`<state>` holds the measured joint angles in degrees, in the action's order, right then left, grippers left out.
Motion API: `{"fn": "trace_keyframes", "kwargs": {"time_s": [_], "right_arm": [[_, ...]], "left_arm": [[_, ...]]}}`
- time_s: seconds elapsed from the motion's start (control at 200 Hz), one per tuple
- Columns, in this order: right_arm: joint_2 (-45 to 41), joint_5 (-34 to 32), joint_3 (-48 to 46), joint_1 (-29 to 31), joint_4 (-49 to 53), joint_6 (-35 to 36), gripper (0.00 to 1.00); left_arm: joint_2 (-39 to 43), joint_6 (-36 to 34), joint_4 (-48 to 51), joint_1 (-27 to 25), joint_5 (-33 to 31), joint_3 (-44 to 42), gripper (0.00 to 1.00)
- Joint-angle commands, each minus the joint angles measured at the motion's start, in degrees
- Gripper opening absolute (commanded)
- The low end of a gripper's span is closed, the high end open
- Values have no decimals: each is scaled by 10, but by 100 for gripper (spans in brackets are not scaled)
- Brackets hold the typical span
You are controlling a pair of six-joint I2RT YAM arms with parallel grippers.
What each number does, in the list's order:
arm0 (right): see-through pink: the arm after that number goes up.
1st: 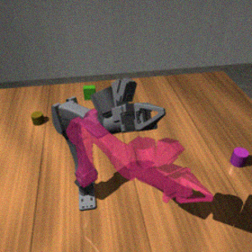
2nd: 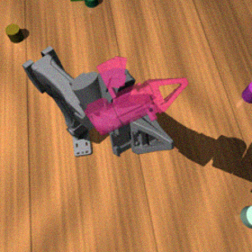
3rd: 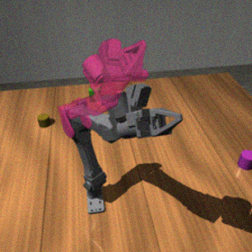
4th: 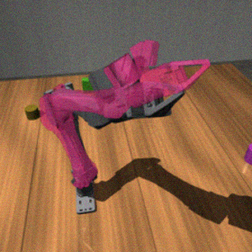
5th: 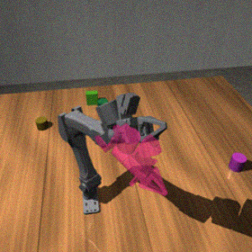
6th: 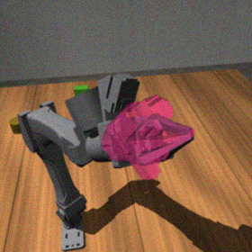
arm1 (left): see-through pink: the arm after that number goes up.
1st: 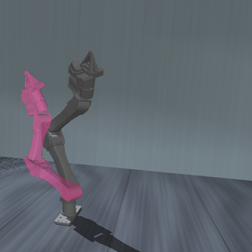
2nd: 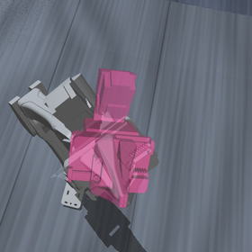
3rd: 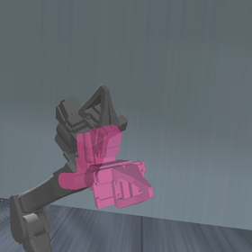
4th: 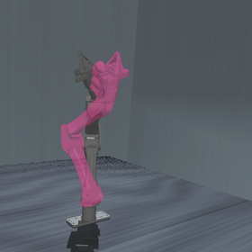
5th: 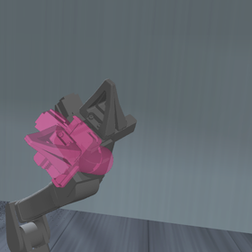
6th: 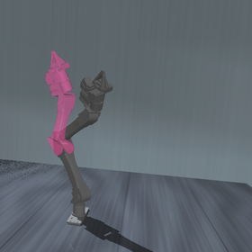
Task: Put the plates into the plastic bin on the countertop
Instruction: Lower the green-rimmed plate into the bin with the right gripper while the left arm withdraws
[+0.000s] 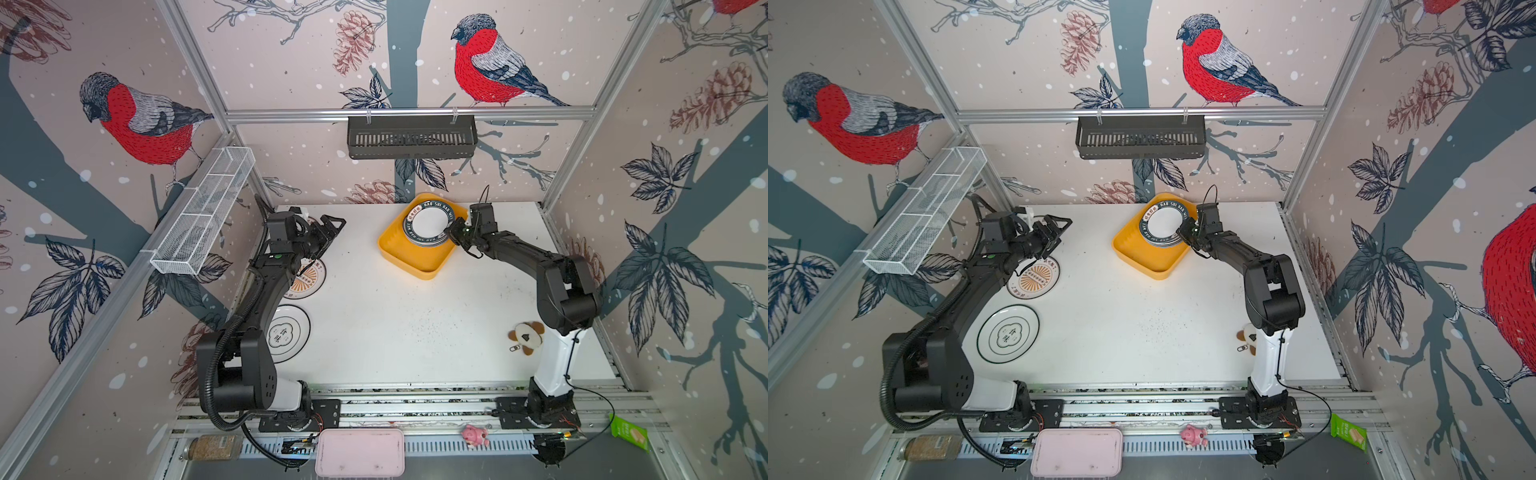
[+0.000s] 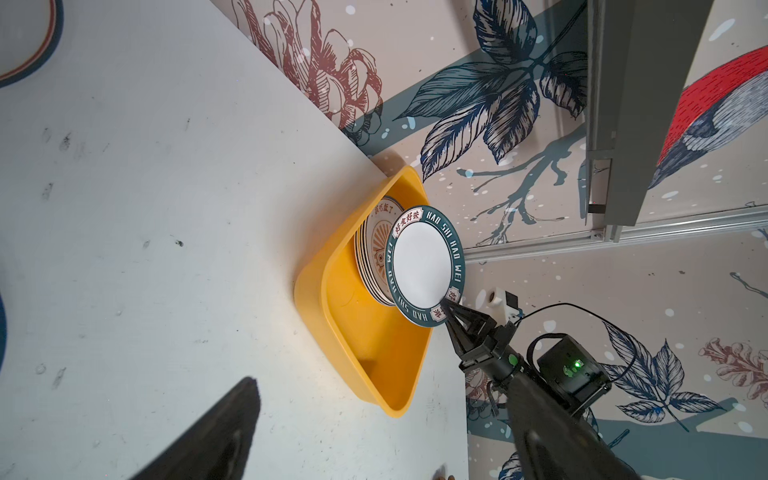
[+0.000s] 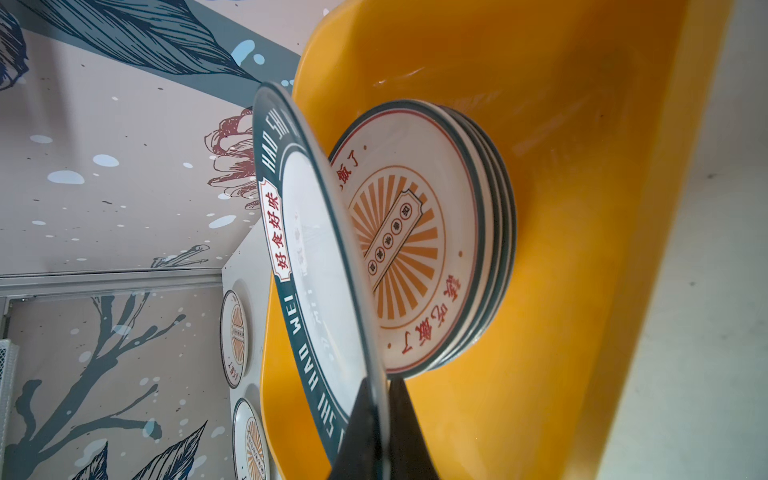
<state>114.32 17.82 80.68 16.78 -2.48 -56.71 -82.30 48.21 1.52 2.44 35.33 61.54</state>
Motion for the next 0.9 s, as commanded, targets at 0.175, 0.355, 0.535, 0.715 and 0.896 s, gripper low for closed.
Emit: {"fn": "trace_keyframes", "kwargs": {"time_s": [0.175, 0.355, 0.535, 0.715, 0.896], "right_arm": [[49, 26, 46, -5, -2, -5, 2], [65, 31, 58, -5, -7, -13, 6], [81, 36, 71, -5, 3, -20, 10], [90, 35, 73, -2, 1, -29, 15], [95, 30, 80, 1, 5, -32, 18]], "left_arm": [[-37, 7, -33, 1, -14, 32, 93], [-62, 6, -34, 1, -7, 47, 93], [-80, 2, -29, 1, -4, 60, 93], [-91, -1, -27, 2, 4, 69, 94], [-99, -2, -27, 4, 13, 72, 94]]}}
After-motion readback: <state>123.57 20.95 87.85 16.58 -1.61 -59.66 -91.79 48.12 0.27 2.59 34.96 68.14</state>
